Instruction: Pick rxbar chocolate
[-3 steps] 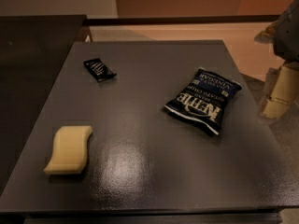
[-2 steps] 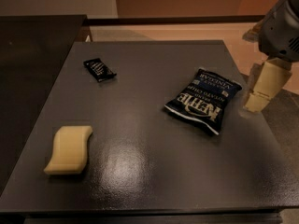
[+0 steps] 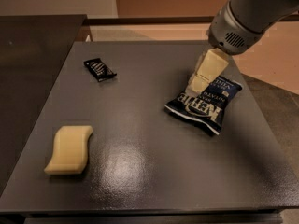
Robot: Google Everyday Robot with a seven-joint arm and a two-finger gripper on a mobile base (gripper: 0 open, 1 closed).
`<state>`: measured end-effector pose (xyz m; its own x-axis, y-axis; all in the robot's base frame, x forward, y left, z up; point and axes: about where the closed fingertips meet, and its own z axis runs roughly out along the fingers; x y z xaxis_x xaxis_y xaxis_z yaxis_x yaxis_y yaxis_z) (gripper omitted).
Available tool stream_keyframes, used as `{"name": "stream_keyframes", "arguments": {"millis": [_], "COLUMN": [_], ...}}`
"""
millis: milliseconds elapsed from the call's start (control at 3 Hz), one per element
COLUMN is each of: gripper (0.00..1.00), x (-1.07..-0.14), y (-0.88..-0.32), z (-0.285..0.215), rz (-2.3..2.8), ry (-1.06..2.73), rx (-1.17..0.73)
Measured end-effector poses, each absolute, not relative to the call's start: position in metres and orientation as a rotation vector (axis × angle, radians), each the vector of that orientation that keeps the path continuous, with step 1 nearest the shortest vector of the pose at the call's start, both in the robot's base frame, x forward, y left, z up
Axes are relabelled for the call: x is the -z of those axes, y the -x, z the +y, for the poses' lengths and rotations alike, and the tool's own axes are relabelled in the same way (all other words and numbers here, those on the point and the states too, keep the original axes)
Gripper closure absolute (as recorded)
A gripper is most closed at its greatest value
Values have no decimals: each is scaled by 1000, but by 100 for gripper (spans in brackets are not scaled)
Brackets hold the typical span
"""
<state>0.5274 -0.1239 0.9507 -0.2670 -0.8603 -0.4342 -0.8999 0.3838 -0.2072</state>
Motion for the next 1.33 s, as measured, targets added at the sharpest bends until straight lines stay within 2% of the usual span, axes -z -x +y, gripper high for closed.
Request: {"name": "stream_keyframes", "arguments": {"millis": [667,1333], "gripper": [0,0], "x": [-925,-903], "y": [-580,-608], "z": [-46,31], "rz": [2242,2366], "ry": [1319,1148], "rx": [-233,-228]}}
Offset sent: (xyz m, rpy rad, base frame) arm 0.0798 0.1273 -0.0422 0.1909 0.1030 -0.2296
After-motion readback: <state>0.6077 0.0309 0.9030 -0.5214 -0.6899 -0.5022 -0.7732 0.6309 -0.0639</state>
